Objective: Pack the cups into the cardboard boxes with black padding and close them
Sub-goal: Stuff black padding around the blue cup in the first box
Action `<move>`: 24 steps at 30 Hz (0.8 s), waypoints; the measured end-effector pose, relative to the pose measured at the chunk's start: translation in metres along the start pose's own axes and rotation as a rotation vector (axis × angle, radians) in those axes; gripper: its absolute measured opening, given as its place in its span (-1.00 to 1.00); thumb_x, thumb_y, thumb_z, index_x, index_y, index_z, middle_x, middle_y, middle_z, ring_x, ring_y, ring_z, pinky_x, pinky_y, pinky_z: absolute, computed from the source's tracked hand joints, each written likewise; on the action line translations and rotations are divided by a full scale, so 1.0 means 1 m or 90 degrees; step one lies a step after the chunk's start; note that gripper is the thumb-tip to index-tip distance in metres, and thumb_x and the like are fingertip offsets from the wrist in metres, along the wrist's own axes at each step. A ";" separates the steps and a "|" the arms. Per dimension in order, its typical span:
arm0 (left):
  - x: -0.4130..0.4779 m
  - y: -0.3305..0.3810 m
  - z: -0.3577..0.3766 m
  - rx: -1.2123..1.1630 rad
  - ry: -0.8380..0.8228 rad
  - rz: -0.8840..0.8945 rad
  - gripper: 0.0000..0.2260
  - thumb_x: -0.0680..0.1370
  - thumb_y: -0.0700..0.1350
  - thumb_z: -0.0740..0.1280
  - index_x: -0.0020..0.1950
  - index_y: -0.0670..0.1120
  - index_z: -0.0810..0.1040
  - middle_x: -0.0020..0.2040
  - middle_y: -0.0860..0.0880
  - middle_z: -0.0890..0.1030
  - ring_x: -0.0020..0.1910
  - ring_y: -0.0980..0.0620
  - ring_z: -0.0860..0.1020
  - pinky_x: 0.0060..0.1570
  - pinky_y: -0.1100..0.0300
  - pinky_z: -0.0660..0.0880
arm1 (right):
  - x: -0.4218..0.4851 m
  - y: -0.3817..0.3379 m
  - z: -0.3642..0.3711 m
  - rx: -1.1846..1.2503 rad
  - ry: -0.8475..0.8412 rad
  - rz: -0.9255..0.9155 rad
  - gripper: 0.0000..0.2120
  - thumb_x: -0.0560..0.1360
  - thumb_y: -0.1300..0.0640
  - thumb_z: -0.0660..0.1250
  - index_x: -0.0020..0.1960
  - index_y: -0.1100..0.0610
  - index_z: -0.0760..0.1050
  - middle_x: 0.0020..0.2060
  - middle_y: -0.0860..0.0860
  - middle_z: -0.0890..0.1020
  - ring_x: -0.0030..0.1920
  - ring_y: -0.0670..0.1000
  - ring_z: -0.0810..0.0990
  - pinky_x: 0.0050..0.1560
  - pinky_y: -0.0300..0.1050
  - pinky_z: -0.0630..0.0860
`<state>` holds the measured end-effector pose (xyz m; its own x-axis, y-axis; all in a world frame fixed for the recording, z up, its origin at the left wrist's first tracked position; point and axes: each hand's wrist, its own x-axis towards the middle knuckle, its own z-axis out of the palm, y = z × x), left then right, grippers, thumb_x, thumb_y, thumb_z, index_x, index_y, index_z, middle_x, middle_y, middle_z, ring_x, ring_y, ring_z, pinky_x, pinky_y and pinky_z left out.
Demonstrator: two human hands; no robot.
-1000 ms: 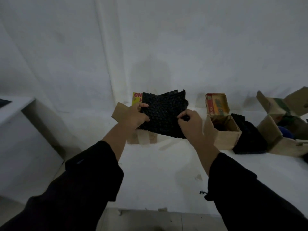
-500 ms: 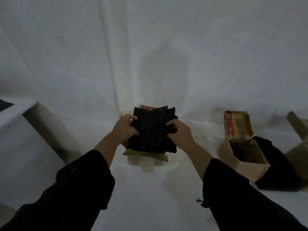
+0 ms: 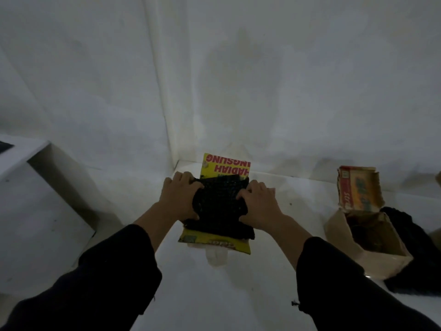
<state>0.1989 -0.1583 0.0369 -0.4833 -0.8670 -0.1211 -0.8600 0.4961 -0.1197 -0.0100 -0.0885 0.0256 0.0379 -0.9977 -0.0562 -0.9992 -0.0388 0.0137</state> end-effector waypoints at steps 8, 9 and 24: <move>0.030 0.005 -0.005 0.169 -0.096 0.206 -0.03 0.26 0.35 0.43 0.49 -0.09 0.12 0.35 -0.09 0.40 0.27 -0.10 0.43 0.24 0.00 0.36 | 0.033 -0.007 -0.005 -0.002 -0.248 -0.117 0.02 0.36 -0.07 0.49 0.55 0.12 -0.10 0.52 0.15 0.05 0.50 0.16 0.11 0.46 0.05 0.22; 0.031 0.005 -0.002 0.161 -0.100 0.221 -0.06 0.29 0.32 0.43 0.48 -0.11 0.14 0.33 -0.10 0.42 0.26 -0.10 0.44 0.26 0.01 0.36 | 0.033 -0.008 -0.002 -0.001 -0.263 -0.119 0.01 0.37 -0.05 0.48 0.55 0.13 -0.11 0.52 0.15 0.07 0.49 0.16 0.15 0.43 0.03 0.26; 0.040 0.012 0.038 0.218 -0.061 0.288 -0.30 0.54 0.09 0.23 0.50 -0.28 0.04 0.35 -0.21 0.40 0.31 -0.20 0.37 0.43 -0.12 0.06 | 0.046 -0.019 0.028 -0.085 -0.253 -0.124 -0.03 0.43 0.13 0.43 0.55 0.14 -0.20 0.40 0.24 0.24 0.11 0.20 0.52 0.04 0.04 0.56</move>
<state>0.1757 -0.1857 -0.0067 -0.7606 -0.5642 -0.3212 -0.4607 0.8177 -0.3452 0.0103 -0.1325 -0.0047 0.1900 -0.8736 -0.4480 -0.9620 -0.2568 0.0926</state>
